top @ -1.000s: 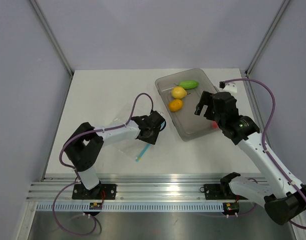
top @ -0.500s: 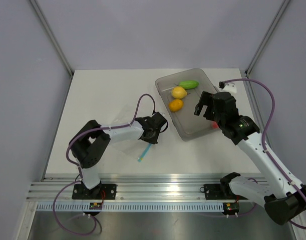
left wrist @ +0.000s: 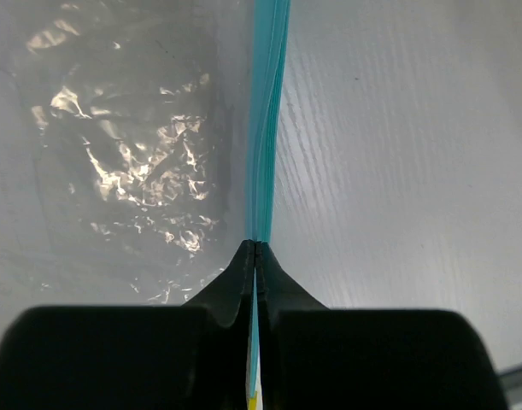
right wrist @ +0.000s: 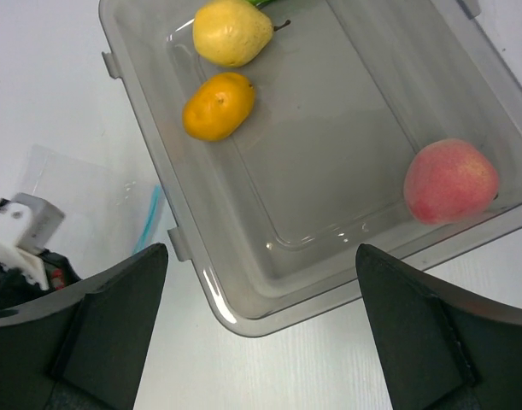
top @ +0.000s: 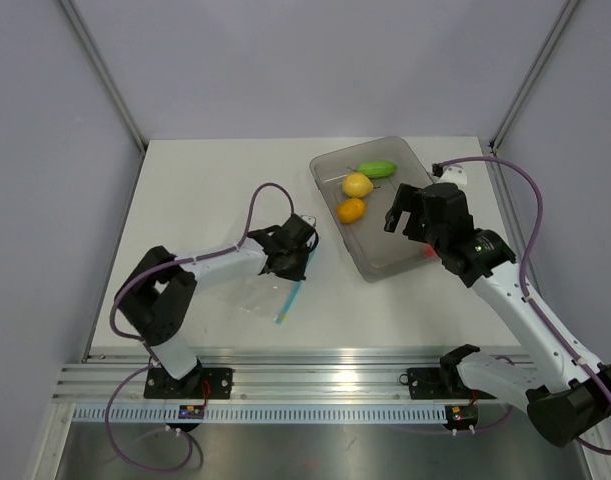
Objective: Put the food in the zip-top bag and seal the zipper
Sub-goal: Pick up the zipper food storage bag at the center of the board.
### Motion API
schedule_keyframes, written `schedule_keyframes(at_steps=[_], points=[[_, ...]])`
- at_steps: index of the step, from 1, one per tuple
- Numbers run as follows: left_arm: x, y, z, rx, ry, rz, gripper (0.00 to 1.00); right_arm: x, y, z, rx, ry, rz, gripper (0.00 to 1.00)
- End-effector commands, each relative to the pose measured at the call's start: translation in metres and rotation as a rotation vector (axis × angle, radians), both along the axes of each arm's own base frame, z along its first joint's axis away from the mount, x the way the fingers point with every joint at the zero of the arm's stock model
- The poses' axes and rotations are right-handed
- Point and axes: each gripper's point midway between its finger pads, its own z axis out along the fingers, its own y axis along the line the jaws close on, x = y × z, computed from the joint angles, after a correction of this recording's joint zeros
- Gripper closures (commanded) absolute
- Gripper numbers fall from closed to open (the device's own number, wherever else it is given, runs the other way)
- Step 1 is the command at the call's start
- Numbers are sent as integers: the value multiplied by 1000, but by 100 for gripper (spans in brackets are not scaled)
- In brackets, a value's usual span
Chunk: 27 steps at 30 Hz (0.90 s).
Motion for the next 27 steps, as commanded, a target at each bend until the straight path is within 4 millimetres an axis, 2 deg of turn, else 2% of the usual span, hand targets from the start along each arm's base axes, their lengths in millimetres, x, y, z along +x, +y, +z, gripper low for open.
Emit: schedule_keyframes(at_steps=[1,2,6,11,14,15,17,18,19,22,27], points=[[9,-8,53,-180,-67,0,100,3,20,3,34,4,86,1],[4,-13,55,-225,-42,-17,100,3,24,3,43,11,102,1],[7,-10,67,-306,-26,-2,100,5,49,-5,102,64,185,0],[13,-6,92,-416,-39,26,100,-1,102,-5,234,96,298,1],[18,-3,109,-471,-52,41,100,-4,135,-16,287,142,347,1],[18,-3,111,-481,-52,44,100,-2,145,-26,289,166,355,1],[20,-3,121,-505,-60,48,100,-6,162,-33,299,200,373,2],[21,-3,125,-514,-66,48,100,-6,170,-46,289,235,371,3],[21,-4,129,-526,-64,49,100,-8,180,-44,292,237,386,4],[21,-2,133,-537,-56,55,100,-8,197,-53,286,259,399,7],[22,1,135,-541,-49,69,100,-1,204,-68,235,283,373,9]])
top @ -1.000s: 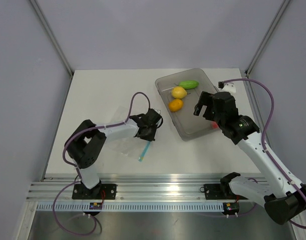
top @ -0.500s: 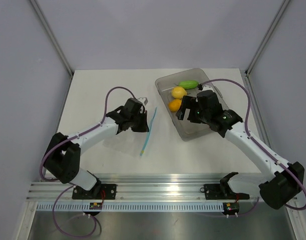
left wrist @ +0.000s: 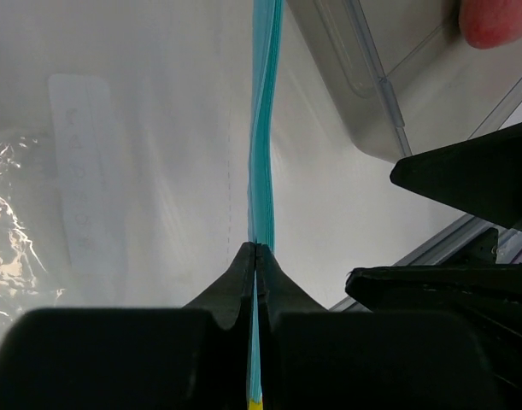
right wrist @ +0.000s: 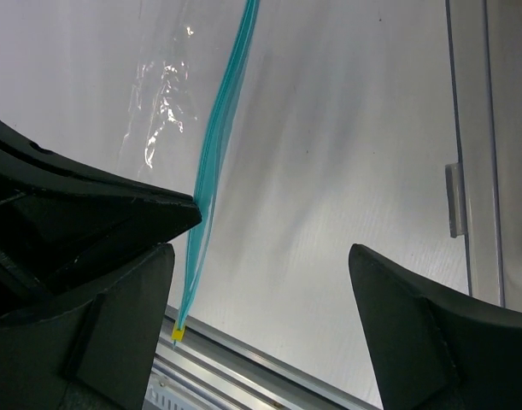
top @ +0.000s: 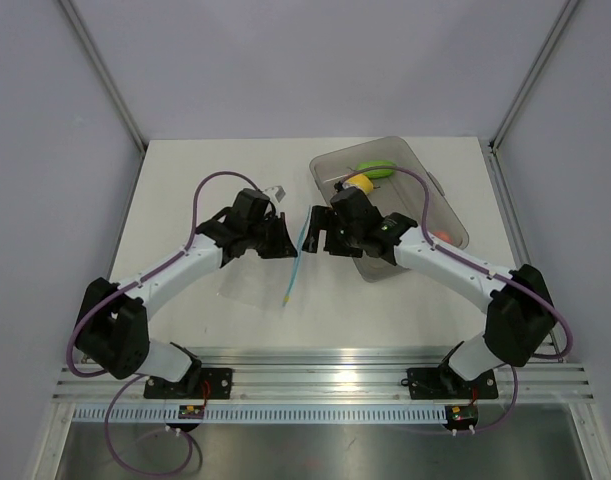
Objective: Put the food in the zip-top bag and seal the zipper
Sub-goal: Pick up the zipper food storage bag at the center of the board, then open the zipper of the food storage bag at the center of the board.
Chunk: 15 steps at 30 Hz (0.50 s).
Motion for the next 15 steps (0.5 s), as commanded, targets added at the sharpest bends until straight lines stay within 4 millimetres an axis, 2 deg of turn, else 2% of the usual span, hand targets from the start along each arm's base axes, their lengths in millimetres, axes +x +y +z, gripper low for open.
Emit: schedule_keyframes(at_steps=[1,11,15], points=[[7,-7,32,-85,-51,-2,100,18,13,22,37,-55,-33,11],[9,-3,39,-115,-60,6,100,18,26,-9,8,11,6,16],[9,-2,41,-119,-62,5,100,20,31,-12,11,8,11,17]])
